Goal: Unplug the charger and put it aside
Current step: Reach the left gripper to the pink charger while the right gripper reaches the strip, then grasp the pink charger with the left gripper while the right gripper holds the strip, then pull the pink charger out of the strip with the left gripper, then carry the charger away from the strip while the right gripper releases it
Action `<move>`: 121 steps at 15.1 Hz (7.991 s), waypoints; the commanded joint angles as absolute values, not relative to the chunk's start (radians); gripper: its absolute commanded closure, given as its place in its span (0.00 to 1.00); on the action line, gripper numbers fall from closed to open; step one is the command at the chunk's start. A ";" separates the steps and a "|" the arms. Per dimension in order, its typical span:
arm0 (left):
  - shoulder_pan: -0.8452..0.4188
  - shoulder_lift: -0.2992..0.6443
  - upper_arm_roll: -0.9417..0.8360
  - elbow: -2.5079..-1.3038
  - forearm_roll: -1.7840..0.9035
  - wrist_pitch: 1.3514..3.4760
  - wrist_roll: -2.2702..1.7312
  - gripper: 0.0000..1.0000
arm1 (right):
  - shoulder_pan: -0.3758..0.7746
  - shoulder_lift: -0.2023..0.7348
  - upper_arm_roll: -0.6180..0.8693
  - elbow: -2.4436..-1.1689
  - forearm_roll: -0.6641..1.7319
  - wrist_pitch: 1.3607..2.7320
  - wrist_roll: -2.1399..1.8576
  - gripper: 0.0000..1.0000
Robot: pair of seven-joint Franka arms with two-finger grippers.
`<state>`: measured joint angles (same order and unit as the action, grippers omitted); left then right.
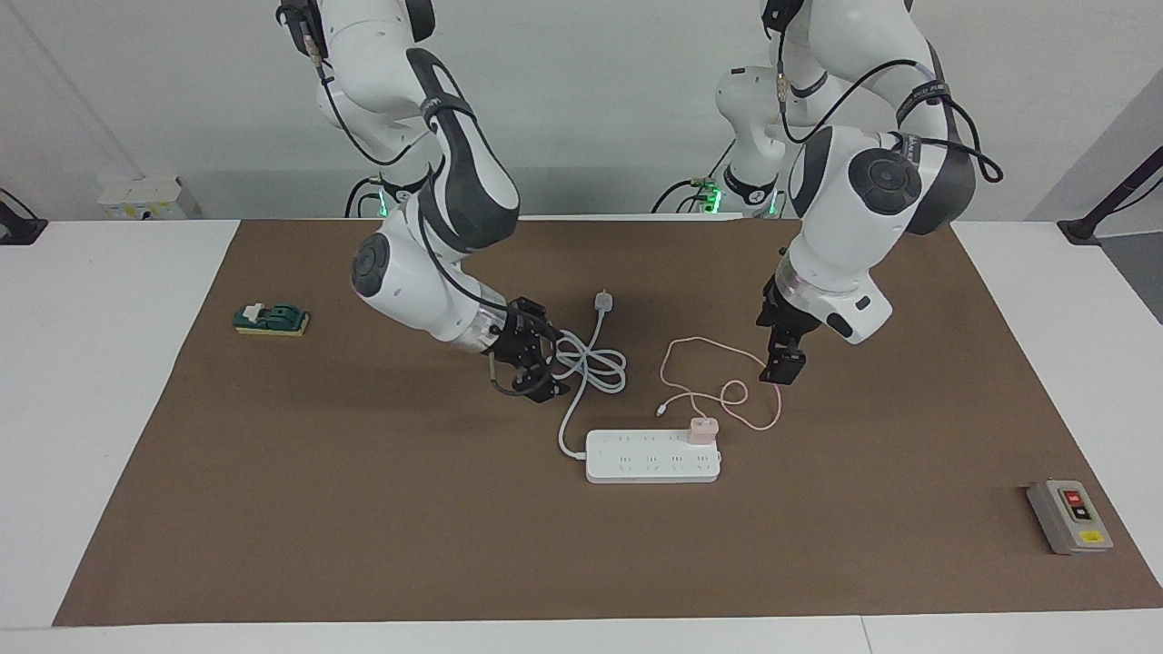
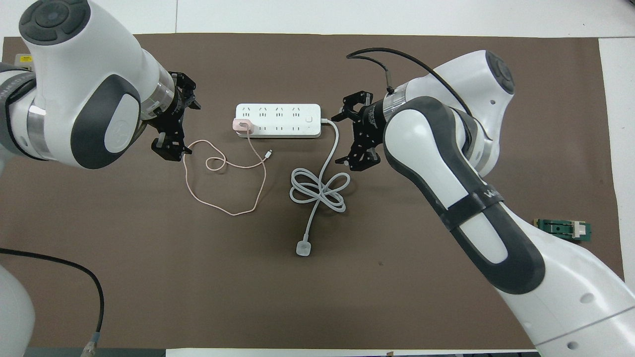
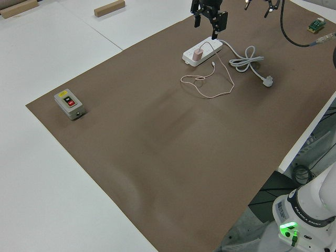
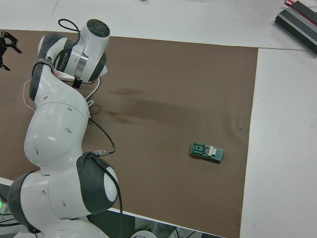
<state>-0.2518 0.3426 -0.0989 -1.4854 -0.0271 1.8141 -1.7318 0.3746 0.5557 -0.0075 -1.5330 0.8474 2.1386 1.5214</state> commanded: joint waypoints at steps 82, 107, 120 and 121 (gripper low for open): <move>-0.341 0.491 -0.075 -1.347 0.063 1.853 -1.835 1.00 | 0.348 0.954 0.048 -1.213 1.101 2.201 1.120 0.54; -0.091 -0.115 -0.081 -2.066 -0.129 2.020 -0.209 1.00 | 0.318 0.766 -0.073 -1.301 1.059 2.025 1.196 0.00; 0.064 -0.088 -0.075 -2.326 -0.302 2.330 0.213 1.00 | 0.244 0.473 -0.227 -1.305 0.631 1.698 1.027 0.00; 0.081 -0.065 -0.075 -2.326 -0.314 2.333 0.241 1.00 | 0.235 0.451 -0.227 -1.307 0.591 1.674 0.967 0.00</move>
<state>0.0531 -0.0828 -0.0676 -2.3089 -0.2814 2.3026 0.1819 0.2452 0.5168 -0.2305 -1.2588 0.6677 1.6987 1.0702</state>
